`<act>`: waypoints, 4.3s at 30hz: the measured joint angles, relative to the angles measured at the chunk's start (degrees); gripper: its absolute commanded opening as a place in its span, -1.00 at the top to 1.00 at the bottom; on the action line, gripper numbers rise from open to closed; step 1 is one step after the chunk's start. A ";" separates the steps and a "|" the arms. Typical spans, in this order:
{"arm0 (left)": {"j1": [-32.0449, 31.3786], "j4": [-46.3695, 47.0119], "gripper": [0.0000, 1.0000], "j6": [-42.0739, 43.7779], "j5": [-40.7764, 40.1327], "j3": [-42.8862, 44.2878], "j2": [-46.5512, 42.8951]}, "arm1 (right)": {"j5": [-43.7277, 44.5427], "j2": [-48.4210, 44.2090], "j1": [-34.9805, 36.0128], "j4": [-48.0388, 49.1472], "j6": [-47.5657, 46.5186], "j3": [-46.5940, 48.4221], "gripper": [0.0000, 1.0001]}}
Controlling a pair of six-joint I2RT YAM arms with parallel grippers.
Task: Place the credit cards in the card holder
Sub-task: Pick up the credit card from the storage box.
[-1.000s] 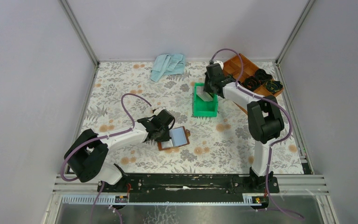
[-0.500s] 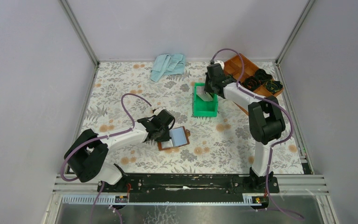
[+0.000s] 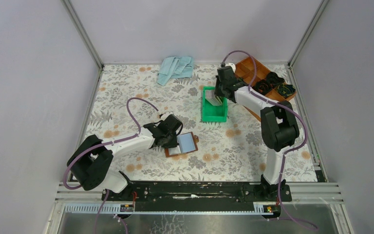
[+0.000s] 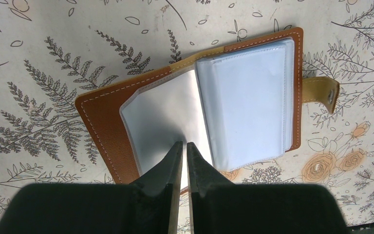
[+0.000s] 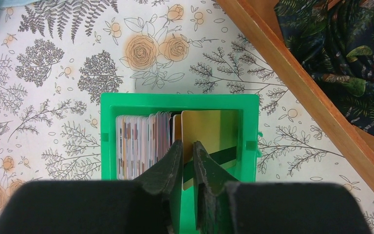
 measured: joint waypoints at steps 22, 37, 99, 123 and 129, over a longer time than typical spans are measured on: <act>-0.02 0.00 0.73 0.00 0.02 0.00 0.00 | -0.79 -0.44 -0.57 -0.22 0.31 -0.96 0.53; -0.07 0.02 0.72 0.00 0.02 -0.02 0.00 | -0.83 -1.09 -0.57 -0.39 0.33 -0.96 0.54; -0.76 0.17 0.72 0.00 0.07 -0.17 0.00 | 0.37 -3.13 -2.36 -0.09 -1.07 -4.74 0.68; -0.76 1.60 0.72 -0.02 0.31 -1.07 0.00 | 2.40 -5.38 -2.36 -4.98 -4.92 -2.34 1.00; -0.79 1.77 0.73 -0.02 0.46 -1.07 0.00 | 2.47 -9.62 -2.36 -4.94 -5.42 -2.49 1.00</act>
